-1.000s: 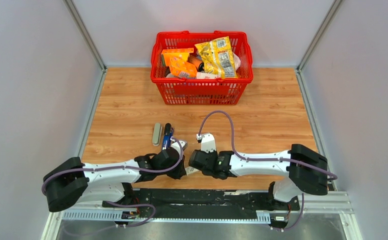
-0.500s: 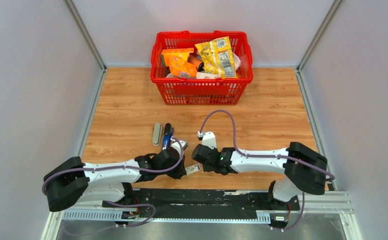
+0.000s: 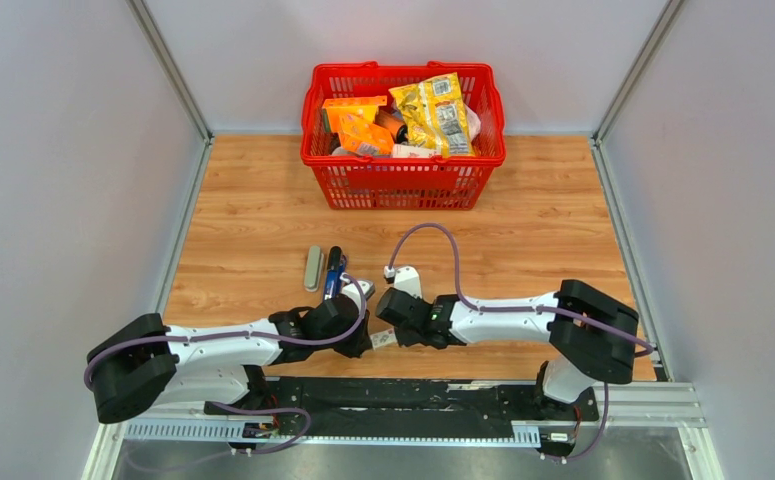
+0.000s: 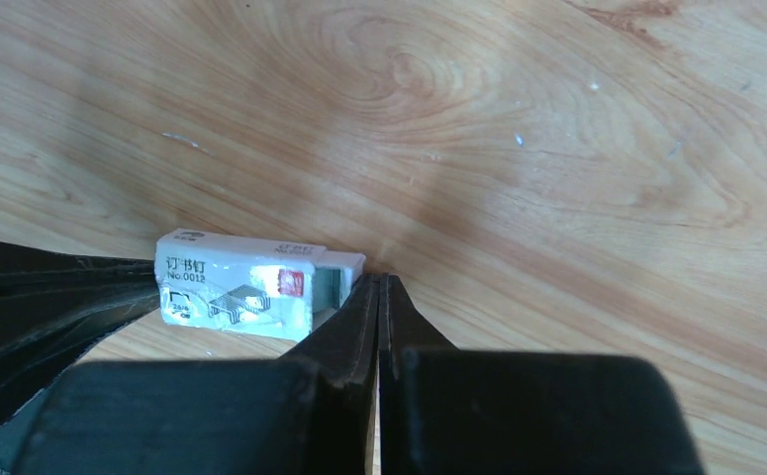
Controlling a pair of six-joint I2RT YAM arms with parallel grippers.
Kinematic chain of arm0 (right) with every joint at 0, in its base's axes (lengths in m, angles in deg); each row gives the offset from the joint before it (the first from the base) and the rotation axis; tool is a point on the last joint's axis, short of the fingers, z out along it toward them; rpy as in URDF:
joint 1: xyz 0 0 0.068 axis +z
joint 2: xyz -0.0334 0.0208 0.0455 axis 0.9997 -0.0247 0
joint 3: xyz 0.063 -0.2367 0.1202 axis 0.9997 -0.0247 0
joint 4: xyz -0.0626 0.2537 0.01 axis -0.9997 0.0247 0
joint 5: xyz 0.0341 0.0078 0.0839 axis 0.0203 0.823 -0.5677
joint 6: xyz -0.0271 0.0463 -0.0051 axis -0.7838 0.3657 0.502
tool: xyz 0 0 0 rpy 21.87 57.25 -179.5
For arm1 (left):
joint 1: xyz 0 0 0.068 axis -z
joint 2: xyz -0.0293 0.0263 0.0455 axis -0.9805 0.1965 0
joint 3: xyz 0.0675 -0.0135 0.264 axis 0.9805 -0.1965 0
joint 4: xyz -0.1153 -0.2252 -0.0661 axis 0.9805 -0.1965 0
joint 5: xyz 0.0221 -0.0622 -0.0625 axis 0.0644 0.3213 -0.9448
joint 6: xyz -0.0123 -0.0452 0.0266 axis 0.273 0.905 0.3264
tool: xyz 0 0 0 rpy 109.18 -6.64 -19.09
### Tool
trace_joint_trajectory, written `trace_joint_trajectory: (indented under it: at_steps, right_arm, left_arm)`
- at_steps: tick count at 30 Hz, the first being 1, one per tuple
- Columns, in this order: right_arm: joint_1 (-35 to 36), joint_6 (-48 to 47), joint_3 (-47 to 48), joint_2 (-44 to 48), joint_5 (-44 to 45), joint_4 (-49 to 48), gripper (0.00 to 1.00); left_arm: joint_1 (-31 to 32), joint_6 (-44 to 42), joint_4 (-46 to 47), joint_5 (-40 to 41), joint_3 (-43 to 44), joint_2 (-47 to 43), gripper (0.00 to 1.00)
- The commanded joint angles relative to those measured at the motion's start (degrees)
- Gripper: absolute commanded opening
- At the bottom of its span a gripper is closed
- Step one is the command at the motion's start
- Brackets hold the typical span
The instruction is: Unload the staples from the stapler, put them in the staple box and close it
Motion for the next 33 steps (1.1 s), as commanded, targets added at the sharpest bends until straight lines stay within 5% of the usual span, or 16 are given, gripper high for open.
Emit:
trace_joint_trajectory:
  at_steps: [1, 19, 33]
  right_arm:
    - [-0.1, -0.9, 1.7, -1.2, -2.4, -3.1, 0.00]
    - [1.7, 2.4, 3.7, -2.6, -7.5, -6.4, 0.00]
    - [0.3, 2.1, 0.9, 2.6, -0.6, -0.9, 0.01]
  left_arm:
    - [0.2, -0.4, -2.3, 1.6, 0.6, 0.0, 0.00]
    - [0.2, -0.3, -1.0, 1.0, 0.7, 1.8, 0.00]
    - [0.2, -1.7, -3.8, 2.4, 2.7, 0.2, 0.00]
